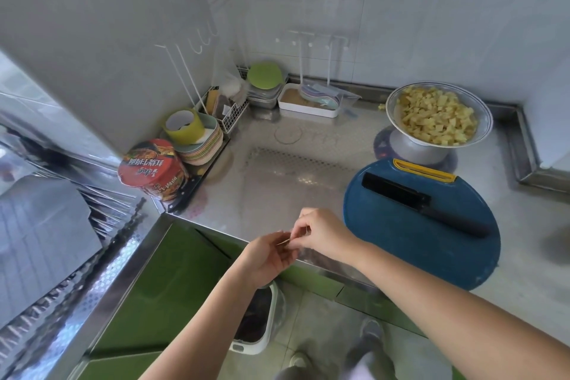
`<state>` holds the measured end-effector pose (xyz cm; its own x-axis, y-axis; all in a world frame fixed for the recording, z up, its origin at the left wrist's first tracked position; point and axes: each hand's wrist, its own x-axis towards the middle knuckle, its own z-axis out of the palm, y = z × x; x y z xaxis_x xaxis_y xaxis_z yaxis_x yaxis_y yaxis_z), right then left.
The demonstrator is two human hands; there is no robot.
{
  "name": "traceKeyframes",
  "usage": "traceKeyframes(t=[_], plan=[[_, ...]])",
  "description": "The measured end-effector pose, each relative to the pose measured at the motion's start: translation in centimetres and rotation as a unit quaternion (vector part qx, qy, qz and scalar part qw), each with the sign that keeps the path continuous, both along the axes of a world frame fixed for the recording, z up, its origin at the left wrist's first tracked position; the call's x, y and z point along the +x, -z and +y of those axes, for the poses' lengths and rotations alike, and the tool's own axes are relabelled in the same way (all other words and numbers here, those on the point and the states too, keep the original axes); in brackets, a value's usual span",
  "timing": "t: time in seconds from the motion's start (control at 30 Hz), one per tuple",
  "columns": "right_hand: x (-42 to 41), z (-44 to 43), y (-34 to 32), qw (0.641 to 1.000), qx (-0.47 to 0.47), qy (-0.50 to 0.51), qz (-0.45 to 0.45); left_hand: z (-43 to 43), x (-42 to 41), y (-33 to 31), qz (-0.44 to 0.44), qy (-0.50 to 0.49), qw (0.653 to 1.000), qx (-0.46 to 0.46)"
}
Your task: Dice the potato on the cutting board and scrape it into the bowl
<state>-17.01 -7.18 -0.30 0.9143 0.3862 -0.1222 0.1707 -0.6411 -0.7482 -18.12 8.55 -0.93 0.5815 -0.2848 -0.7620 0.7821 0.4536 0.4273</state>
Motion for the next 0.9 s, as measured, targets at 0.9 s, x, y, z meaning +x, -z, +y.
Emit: traceKeyframes(t=[0.9], plan=[[-4.3,-4.6,3.8,0.976,-0.188,0.066,0.084,11.9,-5.8,9.6,-0.018,0.215,0.817,0.535]])
